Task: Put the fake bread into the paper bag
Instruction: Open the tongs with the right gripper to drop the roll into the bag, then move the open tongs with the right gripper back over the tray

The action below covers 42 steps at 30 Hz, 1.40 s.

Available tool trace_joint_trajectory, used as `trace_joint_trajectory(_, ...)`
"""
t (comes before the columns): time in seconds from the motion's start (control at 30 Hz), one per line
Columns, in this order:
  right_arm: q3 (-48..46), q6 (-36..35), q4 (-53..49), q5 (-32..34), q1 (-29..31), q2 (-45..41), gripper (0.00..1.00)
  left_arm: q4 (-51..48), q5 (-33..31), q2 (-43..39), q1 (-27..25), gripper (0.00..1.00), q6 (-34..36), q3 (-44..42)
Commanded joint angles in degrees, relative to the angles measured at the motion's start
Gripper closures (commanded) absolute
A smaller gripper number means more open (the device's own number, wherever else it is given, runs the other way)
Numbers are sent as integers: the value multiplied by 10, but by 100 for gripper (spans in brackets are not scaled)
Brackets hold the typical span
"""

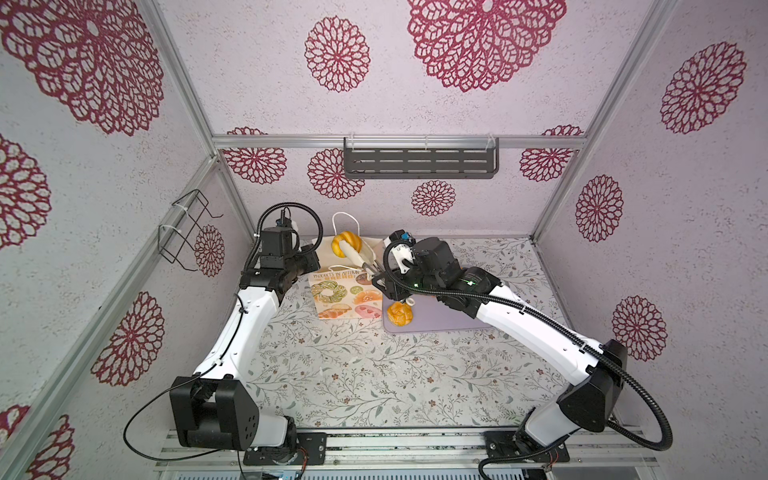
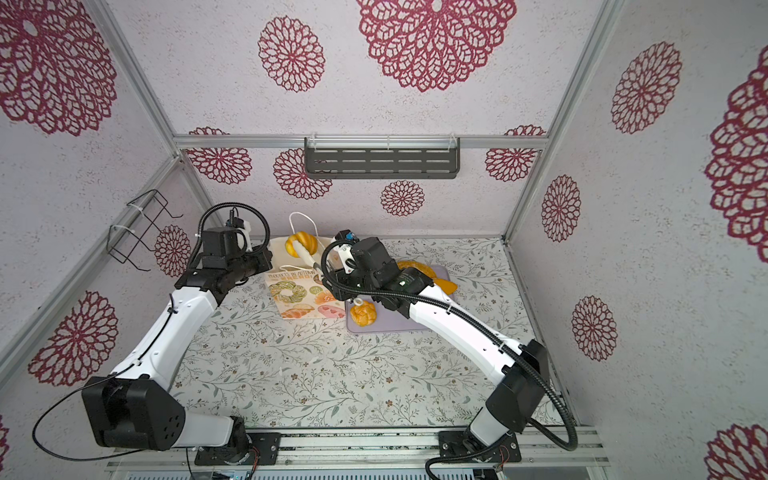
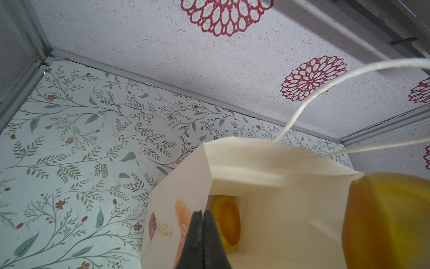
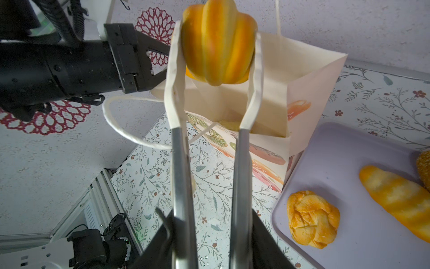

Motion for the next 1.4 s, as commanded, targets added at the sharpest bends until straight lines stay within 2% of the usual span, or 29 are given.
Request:
trace_joint_trajectory(0.0, 35, 1, 24, 17, 3, -6, 54, 20, 8, 5, 2, 100, 0, -5)
trace_joint_trajectory(0.4, 39, 5, 13, 38, 3, -3, 46, 20, 8, 4, 1, 100, -1, -5)
trace_joint_trajectory(0.87, 45, -6, 0, 55, 2, -21, 47, 21, 8, 6, 1, 100, -1, -6)
trace_joint_trajectory(1.37, 43, -50, -82, 107, -14, -79, 47, 21, 9, 8, 1, 100, -1, -5)
